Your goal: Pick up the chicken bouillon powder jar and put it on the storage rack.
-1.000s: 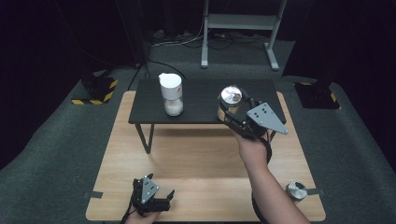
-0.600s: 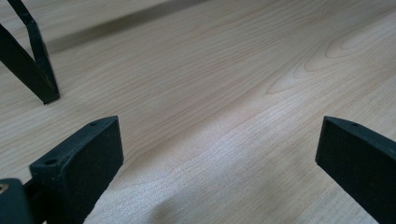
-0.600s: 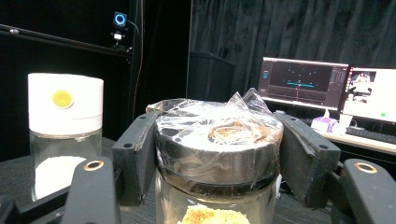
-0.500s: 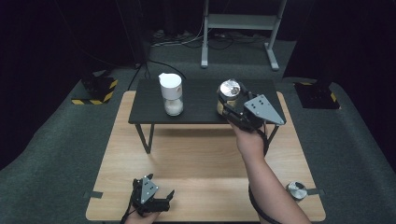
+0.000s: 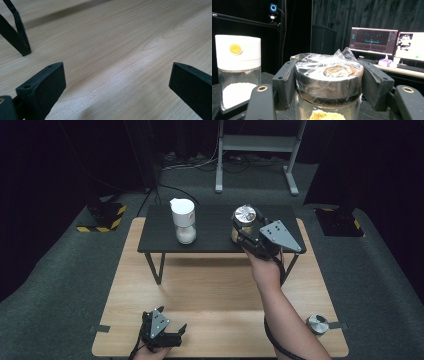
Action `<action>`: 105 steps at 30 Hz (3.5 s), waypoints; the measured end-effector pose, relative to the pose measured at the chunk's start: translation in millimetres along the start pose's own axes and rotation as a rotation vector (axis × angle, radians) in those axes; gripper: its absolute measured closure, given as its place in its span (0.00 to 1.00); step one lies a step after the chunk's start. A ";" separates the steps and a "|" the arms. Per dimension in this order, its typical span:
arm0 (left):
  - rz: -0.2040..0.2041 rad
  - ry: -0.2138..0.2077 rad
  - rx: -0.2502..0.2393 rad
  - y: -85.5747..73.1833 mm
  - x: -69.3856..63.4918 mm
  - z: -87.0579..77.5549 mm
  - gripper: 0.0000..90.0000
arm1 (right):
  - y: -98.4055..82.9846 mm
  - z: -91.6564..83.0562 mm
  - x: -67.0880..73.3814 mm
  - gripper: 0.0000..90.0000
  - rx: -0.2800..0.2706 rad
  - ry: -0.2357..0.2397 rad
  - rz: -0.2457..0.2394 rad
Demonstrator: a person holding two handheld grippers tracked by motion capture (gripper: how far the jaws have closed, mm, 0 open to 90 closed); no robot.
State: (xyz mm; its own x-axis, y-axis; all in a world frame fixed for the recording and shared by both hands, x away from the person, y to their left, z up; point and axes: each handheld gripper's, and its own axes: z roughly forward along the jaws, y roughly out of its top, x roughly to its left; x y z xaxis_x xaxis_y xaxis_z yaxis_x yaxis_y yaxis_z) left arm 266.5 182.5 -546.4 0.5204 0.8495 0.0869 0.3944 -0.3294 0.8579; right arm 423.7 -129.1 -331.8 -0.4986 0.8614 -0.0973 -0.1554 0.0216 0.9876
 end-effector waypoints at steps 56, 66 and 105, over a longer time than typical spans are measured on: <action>-0.014 -0.004 -0.004 -0.7 1.1 -1.1 0.01 | -9.1 19.3 -9.7 0.33 0.040 0.006 0.073; -0.011 -0.004 -0.002 -0.6 0.7 -1.0 0.01 | -6.0 16.1 -7.7 0.08 0.042 -0.007 0.089; 0.021 0.008 0.014 0.2 -2.0 0.5 0.01 | -4.7 -47.3 10.5 0.00 0.055 0.046 0.037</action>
State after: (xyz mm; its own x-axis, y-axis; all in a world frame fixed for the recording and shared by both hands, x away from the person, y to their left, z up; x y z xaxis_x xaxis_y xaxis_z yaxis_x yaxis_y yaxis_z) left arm 265.9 180.5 -546.6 0.5221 0.8459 0.1087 0.3941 -0.3524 0.8488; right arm 378.9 -144.2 -343.3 -0.5417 0.8380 -0.0654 -0.0897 0.0197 0.9958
